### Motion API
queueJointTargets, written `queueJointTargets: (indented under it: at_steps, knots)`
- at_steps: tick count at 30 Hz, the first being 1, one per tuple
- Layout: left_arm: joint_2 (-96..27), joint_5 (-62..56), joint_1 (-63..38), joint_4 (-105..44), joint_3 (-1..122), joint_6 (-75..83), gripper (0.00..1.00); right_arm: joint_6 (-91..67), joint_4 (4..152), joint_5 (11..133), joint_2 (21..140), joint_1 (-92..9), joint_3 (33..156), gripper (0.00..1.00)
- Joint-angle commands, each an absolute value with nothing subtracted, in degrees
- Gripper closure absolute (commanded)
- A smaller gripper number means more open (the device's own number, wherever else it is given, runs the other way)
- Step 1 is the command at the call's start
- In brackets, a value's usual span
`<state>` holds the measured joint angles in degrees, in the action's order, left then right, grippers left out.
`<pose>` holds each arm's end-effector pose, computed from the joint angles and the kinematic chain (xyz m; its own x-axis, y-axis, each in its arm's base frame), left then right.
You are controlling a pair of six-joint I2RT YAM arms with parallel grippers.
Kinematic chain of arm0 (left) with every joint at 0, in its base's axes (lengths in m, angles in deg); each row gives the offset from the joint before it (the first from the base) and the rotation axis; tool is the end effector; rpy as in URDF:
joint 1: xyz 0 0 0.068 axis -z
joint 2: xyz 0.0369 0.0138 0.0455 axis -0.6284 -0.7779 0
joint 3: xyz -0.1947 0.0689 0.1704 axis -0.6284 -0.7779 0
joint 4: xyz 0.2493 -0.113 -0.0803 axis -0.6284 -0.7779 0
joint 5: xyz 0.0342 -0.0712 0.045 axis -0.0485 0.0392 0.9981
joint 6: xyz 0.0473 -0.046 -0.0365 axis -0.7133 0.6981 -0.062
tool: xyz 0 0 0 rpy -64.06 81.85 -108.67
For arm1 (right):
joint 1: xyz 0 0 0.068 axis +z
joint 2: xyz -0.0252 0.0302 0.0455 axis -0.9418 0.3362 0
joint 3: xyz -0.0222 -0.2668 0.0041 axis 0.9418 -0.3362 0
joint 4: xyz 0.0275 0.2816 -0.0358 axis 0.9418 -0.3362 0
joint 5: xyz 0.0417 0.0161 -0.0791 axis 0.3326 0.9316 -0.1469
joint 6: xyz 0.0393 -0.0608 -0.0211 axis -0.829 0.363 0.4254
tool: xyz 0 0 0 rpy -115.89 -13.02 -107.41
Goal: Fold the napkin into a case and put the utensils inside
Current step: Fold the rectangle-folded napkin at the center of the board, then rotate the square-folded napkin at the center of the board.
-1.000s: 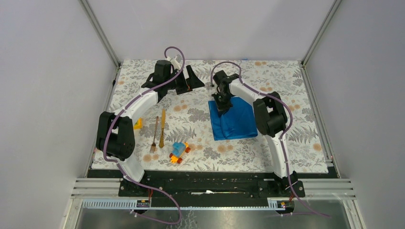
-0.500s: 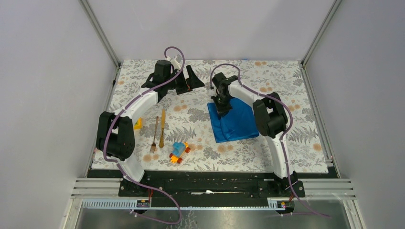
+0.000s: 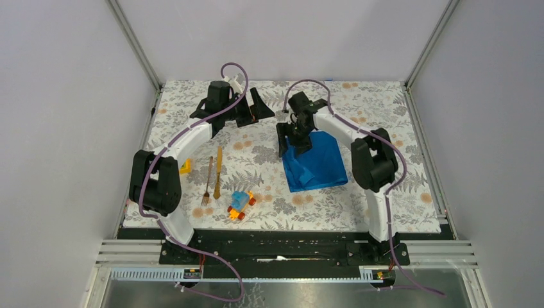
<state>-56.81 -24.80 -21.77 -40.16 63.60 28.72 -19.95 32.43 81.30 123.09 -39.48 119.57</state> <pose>0.4114 -0.1606 0.2572 -0.7812 -0.2952 -0.5500 0.2596 0.6477 -0.7164 0.4056 0.2639 0.1491 -0.9256 -0.2669 -0.2685 -0.3521 0.8676 0.3511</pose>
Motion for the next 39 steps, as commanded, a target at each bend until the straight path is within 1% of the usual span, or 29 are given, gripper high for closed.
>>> queueJointTargets:
  at_steps: [1,4,5,8,11,13,15,16,17,19,20,23,26,29,32,34,36,39]
  knots:
    - [-55.98,-24.62,-22.32,-38.43,65.38,27.21,0.04,-23.40,37.77,92.57,112.52,-39.81,116.37,0.22]
    - [-56.15,-23.87,-22.39,-38.99,65.59,26.64,0.04,-26.39,44.81,99.64,107.32,-43.06,108.47,0.21]
    - [-56.23,-23.76,-22.35,-39.09,65.59,26.56,0.04,-27.14,47.10,100.06,105.70,-44.04,105.72,0.21]
    - [-56.44,-23.80,-22.20,-39.22,65.63,26.57,0.04,-27.02,50.66,96.54,101.16,-45.96,99.44,0.20]
    - [-57.08,-23.68,-21.07,-39.35,65.58,26.27,0.04,-30.96,62.25,98.25,98.42,-48.09,88.01,0.19]
    - [-58.54,-23.63,-19.15,-41.39,66.90,24.95,0.04,-31.56,66.89,96.98,97.43,-49.10,82.68,0.18]
    - [-60.73,-22.60,-16.63,-44.31,68.49,22.96,0.04,-31.95,71.63,96.73,96.48,-49.21,78.56,0.22]
    - [-61.87,-21.85,-15.59,-45.66,69.06,22.16,0.05,-32.64,73.90,96.96,96.10,-49.09,76.95,0.26]
    - [-62.98,-21.15,-14.81,-46.64,69.51,22.01,0.07,-33.65,76.37,97.40,95.83,-48.89,75.23,0.28]
    - [-65.00,-21.52,-14.25,-47.06,69.29,23.14,0.14,-34.96,81.16,99.23,95.99,-47.95,72.67,0.35]
    - [-65.61,-21.88,-14.24,-46.66,68.43,24.22,0.17,-34.52,81.40,99.60,96.25,-47.38,72.17,0.39]
    - [-65.82,-21.49,-14.16,-45.18,64.56,24.84,0.18,-33.92,81.81,97.97,95.45,-46.82,69.73,0.41]
    - [-66.75,-20.64,-14.17,-44.72,62.22,25.01,0.14,-31.28,77.18,92.73,93.82,-46.95,68.25,0.41]
    - [-67.21,-21.24,-13.85,-44.49,62.45,25.22,0.14,-30.64,72.33,86.05,91.45,-47.27,66.03,0.41]
    - [-66.05,-20.02,-13.71,-45.20,63.05,24.81,0.14,-31.95,68.74,77.70,88.33,-48.58,61.38,0.41]
    - [-65.14,-19.04,-13.71,-45.91,63.63,24.08,0.13,-33.24,67.05,74.02,86.10,-51.30,58.54,0.38]
    - [-64.76,-18.49,-13.71,-45.98,64.44,23.18,0.12,-32.82,66.98,73.10,84.13,-55.00,56.92,0.36]
    - [-66.43,-17.53,-13.71,-47.11,67.72,22.00,0.10,-30.21,67.42,72.83,85.55,-59.89,59.70,0.31]
